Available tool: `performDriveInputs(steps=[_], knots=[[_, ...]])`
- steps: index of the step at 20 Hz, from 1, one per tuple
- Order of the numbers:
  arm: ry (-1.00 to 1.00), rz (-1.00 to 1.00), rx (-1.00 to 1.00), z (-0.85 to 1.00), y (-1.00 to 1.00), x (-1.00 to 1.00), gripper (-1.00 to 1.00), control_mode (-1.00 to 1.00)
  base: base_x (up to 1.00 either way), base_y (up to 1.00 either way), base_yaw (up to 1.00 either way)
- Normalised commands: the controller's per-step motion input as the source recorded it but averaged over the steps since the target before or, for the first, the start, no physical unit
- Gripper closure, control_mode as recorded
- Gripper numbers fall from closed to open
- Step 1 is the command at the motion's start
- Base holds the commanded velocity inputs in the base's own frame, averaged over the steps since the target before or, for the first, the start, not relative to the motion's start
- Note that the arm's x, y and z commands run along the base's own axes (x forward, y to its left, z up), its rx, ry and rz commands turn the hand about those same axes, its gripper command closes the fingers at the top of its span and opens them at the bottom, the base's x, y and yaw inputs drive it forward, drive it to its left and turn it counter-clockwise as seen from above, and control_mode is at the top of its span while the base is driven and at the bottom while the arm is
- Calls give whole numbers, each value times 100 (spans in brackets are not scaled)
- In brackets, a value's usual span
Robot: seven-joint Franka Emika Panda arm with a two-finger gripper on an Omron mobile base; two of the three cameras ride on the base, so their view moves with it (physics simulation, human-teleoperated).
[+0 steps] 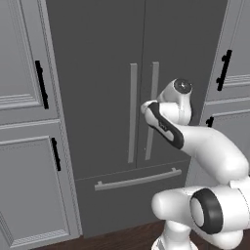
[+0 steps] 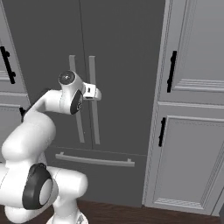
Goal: Take the strawberry from the fridge and place it on top of the pancake, located on the dining counter.
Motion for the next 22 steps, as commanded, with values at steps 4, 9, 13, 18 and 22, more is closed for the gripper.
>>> performDriveInputs(steps=[4,9,13,18,22], knots=[[0,0,1,0,-6,55,-100,-100,0,0,0],[0,0,0,-6,-13,38,-100,-100,0,0,0],[0,0,0,-6,-16,36,-100,-100,0,0,0],[0,0,0,-9,-6,45,-100,-100,0,0,0],[0,0,0,-10,0,41,-100,-100,0,0,0]])
